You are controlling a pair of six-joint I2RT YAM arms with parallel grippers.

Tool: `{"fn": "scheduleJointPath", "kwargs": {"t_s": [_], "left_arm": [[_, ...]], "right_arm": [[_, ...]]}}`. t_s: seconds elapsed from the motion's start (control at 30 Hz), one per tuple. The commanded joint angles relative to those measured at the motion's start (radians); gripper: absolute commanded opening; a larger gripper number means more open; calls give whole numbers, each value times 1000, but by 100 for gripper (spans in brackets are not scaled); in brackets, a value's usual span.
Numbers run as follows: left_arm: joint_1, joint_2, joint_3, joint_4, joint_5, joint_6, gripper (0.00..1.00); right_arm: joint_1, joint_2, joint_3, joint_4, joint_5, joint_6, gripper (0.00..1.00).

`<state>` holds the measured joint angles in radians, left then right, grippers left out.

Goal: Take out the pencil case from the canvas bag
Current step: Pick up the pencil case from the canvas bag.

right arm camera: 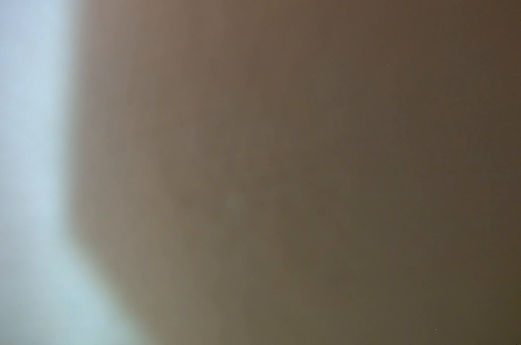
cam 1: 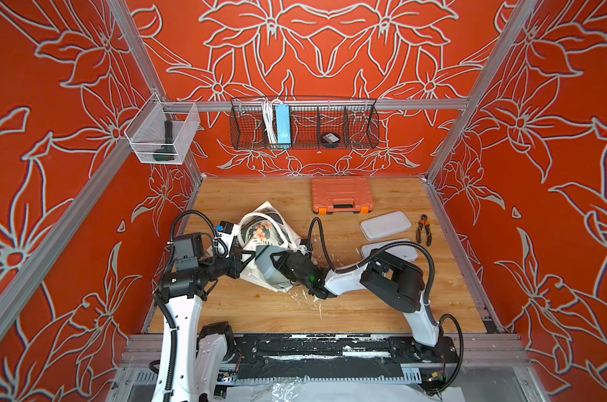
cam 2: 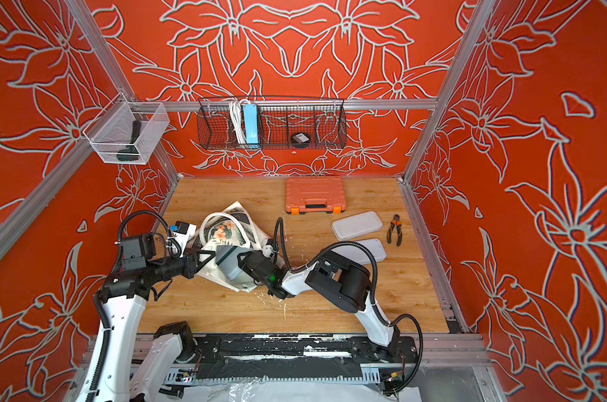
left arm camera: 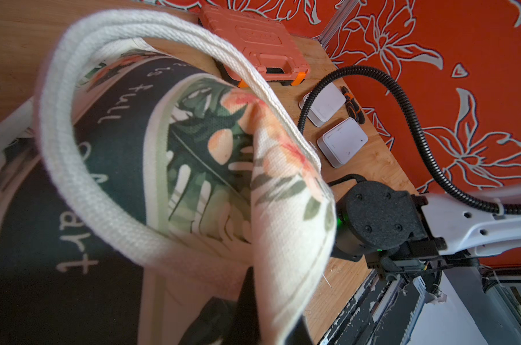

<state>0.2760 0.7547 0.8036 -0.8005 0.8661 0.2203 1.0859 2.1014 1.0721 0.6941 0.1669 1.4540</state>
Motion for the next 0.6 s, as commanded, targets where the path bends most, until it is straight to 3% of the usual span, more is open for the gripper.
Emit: {"fn": "scheduleJointPath", "kwargs": {"t_s": [0.0,0.2,0.37,0.57], "left_arm": [[-3,-14,13,20,99,-4,0],[-2,-12,11,23,95,-4,0],[-2,-15,12,25,91,-7,0],[-1,-20,13,24,85,-9,0]], "right_arm": [[-5,-30,-28,-42,-30,-56,41],[-5,-83,-25,-88,-72,-145,32],[-5,-107,-32,-99,-102,-183,20],[-6,-130,-44,-107,-112,-216,16]]}}
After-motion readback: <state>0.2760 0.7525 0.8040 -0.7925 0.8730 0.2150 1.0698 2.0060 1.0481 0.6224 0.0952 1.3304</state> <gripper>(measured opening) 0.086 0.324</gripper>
